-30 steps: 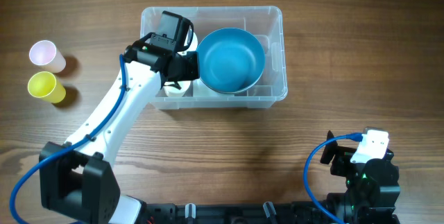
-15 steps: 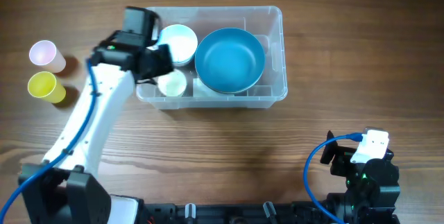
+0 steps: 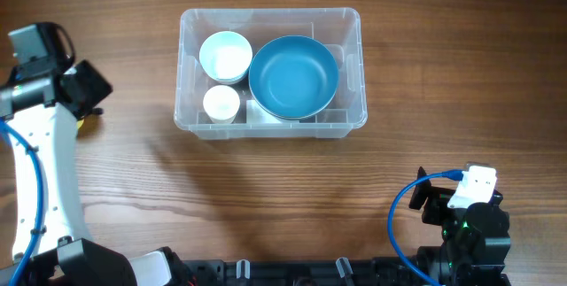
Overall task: Pack container
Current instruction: 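Release the white cup and grasp the yellow cup with the left gripper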
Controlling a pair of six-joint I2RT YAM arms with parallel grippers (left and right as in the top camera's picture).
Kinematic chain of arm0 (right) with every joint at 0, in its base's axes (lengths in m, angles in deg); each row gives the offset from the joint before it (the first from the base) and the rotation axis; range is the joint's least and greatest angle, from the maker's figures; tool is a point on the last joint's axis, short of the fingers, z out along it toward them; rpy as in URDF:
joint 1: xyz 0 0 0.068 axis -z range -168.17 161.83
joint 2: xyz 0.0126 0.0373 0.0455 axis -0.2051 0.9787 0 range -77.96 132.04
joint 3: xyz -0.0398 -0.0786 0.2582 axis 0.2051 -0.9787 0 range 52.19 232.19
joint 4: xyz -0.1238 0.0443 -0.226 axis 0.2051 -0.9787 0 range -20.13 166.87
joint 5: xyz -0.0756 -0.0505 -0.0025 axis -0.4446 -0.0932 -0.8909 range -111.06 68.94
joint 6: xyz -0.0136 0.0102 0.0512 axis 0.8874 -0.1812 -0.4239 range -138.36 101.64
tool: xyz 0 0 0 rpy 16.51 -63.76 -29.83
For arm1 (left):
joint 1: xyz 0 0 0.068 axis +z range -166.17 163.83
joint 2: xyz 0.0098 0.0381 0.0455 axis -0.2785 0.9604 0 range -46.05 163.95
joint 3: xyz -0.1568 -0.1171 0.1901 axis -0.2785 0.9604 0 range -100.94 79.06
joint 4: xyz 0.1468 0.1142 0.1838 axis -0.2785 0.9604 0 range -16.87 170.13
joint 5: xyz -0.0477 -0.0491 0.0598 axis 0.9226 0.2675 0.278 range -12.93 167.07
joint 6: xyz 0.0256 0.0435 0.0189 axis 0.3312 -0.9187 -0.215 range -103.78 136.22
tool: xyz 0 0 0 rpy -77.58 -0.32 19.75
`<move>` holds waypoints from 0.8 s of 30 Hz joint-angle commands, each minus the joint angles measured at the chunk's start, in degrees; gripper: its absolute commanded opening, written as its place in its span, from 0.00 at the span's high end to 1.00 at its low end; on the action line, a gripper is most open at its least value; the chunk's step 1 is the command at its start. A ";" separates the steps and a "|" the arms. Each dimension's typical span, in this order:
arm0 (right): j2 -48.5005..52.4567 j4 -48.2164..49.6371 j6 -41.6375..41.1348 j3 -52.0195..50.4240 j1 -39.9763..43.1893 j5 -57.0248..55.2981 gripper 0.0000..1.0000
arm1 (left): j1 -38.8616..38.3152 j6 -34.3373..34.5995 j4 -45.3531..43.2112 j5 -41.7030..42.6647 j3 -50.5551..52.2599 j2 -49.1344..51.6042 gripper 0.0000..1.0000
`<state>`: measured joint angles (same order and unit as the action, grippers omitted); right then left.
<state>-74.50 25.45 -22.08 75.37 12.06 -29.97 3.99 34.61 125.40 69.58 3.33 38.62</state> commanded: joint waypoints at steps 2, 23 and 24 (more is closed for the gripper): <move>-0.13 0.11 0.57 0.44 -0.37 -0.70 0.00 | 4.63 -0.17 -1.70 -6.34 -0.35 0.92 0.46; -0.13 0.11 0.59 0.44 -0.37 -0.70 0.00 | 8.61 -16.68 -14.12 -2.43 -0.37 24.72 0.30; -0.13 0.11 0.57 0.44 -0.37 -0.70 0.00 | 8.61 -16.65 -14.45 -2.43 -0.37 24.76 0.30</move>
<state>-74.50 25.45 -22.08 75.37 12.06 -29.97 12.26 19.44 111.85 66.04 3.33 62.70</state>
